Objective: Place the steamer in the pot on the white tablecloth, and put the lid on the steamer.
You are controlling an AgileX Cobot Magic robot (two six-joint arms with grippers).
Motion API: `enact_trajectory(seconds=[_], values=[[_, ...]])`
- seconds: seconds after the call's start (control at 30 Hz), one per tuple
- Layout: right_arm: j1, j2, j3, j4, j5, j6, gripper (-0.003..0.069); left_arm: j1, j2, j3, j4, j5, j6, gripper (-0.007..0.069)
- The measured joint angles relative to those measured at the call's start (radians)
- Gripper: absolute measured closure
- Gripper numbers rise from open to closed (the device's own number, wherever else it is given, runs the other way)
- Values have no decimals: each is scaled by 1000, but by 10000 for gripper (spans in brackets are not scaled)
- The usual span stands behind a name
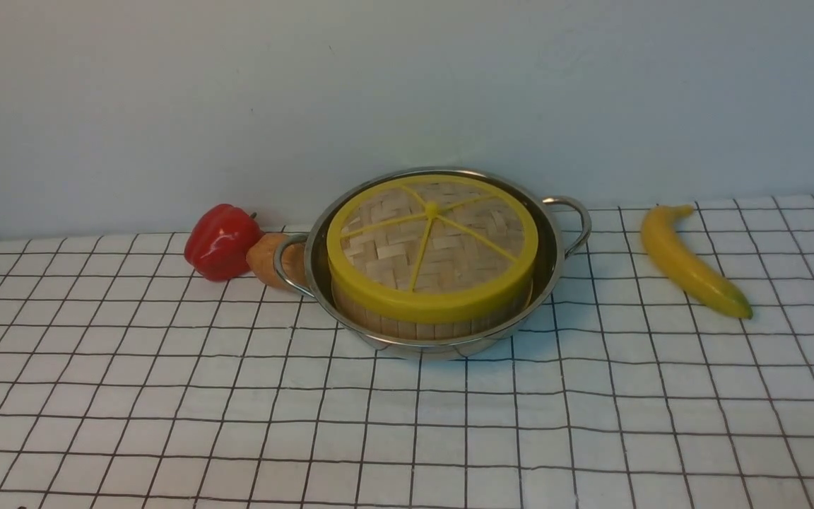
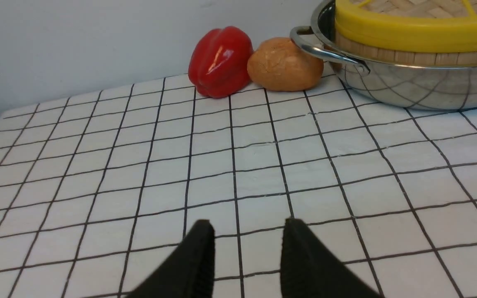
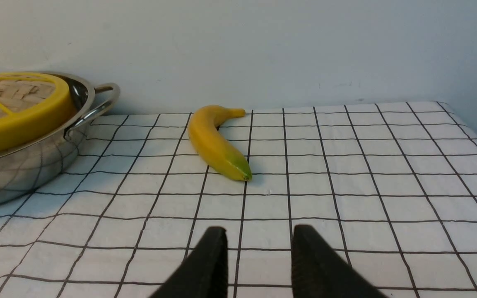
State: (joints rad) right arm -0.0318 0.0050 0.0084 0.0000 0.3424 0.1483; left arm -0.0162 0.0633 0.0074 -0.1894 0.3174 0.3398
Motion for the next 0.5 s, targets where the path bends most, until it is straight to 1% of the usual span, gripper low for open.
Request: enact_trajectory(seconds=[0.2,0.5], values=[[0,0,0,0,0,0,417,0,-54,0,4,1,2,403],[0,0,0,0,0,0,417,0,-62,0,7,3,3,392]])
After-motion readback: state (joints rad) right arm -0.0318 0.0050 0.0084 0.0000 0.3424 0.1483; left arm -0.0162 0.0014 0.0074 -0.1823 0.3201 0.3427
